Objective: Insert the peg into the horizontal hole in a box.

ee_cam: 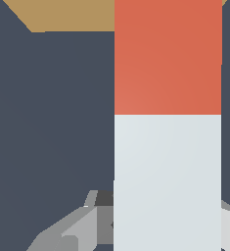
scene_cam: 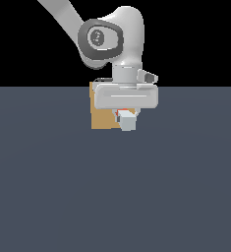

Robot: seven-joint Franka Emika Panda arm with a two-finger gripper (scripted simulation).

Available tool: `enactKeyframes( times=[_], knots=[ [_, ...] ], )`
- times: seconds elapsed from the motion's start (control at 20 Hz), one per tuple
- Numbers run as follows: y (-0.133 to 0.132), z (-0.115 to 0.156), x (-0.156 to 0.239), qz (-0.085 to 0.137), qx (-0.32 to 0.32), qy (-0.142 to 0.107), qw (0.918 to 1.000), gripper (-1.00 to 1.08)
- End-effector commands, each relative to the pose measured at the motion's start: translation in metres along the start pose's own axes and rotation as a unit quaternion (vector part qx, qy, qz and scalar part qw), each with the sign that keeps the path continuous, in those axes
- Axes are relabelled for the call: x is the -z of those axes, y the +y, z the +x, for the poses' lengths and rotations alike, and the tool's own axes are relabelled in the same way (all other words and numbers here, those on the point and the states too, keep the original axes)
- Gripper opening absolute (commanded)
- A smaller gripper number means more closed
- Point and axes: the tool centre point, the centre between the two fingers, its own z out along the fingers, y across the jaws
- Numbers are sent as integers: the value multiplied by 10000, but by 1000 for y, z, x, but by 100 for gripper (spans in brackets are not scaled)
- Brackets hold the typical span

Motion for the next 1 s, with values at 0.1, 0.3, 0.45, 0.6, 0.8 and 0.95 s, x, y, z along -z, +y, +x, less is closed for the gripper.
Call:
enactKeyframes(
  times=[0.1,0.3,0.45,0.6,0.8,0.95],
  knots=[
    [0,18,2,-23,8,3,10000,-100],
    [0,49,3,-29,8,4,10000,-100],
    [0,76,3,-32,8,4,10000,-100],
    [0,96,4,-35,8,5,10000,-100],
    [1,110,4,-39,8,5,10000,-100],
    [2,112,4,-39,8,5,10000,-100]
  ],
)
